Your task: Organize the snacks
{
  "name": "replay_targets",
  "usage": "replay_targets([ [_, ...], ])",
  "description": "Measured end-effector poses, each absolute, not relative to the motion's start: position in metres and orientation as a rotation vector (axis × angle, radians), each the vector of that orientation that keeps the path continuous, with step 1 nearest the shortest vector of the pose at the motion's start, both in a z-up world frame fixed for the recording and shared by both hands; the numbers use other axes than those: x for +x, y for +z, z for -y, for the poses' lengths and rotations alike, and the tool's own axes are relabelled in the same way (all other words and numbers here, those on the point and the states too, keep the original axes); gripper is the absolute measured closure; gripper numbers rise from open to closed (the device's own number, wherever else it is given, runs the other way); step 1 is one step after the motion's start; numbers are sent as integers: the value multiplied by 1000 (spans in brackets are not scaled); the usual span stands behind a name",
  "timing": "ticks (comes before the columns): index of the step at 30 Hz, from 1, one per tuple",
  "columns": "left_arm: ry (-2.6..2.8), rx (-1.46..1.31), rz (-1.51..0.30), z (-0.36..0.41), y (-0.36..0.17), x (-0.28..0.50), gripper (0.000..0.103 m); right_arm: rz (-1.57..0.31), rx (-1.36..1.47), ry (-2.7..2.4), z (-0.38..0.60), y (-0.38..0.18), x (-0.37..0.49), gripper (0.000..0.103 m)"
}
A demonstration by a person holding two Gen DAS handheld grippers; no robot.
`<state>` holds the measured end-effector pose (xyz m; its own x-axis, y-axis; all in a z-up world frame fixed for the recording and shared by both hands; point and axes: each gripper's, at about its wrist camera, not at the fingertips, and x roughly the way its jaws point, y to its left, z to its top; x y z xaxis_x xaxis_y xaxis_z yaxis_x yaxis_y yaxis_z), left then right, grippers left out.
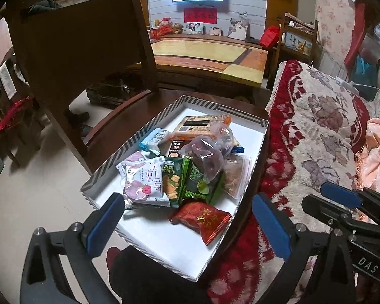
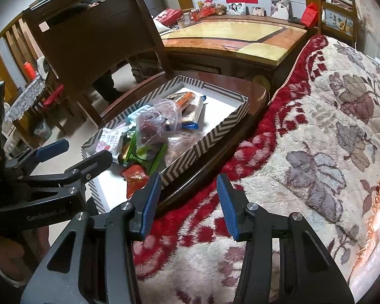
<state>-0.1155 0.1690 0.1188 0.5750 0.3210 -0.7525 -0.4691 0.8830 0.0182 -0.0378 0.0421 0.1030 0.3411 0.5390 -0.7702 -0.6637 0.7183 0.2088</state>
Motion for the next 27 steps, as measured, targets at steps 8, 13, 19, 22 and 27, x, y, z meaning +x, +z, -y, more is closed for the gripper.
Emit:
replay_targets([
  [8, 473, -199, -847, -171, 116, -116, 1, -942, -160, 790, -45, 103, -38, 58],
  [13, 474, -197, -847, -171, 117, -116, 1, -944, -161, 793, -46, 103, -38, 58],
  [19, 472, -202, -849, -172, 116, -115, 1, -951, -163, 795, -47, 103, -38, 58],
  [22, 471, -205, -851, -173, 116, -115, 1, -951, -165, 797, -46, 102, -37, 58],
  [27, 462, -203, -829, -172, 116, -116, 1, -957, -163, 797, -45, 100, -36, 58],
])
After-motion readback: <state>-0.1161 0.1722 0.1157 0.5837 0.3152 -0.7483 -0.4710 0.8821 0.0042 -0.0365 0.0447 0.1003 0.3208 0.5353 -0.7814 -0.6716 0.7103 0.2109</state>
